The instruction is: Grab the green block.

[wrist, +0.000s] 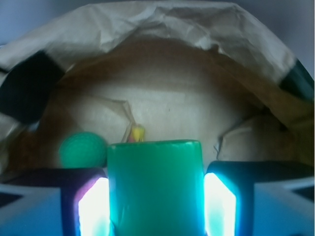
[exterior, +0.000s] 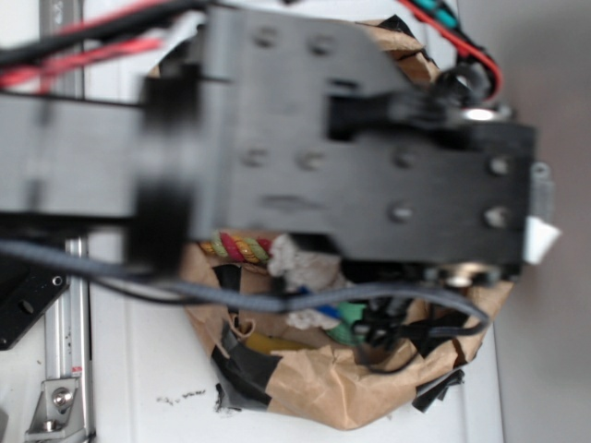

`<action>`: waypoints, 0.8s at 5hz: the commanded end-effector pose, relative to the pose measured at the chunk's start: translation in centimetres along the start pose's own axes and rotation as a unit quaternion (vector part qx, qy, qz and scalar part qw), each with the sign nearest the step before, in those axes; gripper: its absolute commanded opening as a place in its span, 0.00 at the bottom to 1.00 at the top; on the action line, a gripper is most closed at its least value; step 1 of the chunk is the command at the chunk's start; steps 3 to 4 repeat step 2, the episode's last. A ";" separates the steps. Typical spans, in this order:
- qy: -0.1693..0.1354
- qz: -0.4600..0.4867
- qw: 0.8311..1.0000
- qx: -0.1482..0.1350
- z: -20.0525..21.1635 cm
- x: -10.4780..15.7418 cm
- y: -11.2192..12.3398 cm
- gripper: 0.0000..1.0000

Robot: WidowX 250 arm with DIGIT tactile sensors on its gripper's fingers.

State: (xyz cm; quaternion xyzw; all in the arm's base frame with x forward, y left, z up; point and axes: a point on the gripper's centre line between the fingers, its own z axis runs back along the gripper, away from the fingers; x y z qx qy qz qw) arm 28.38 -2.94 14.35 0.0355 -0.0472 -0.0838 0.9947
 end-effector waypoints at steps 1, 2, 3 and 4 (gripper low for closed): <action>-0.074 0.025 0.997 -0.008 2.8 -2.2 1.2 0.00; -0.059 0.032 0.998 -0.006 2.5 -2.6 1.5 0.00; -0.059 0.032 0.998 -0.006 2.5 -2.6 1.5 0.00; -0.059 0.032 0.998 -0.006 2.5 -2.6 1.5 0.00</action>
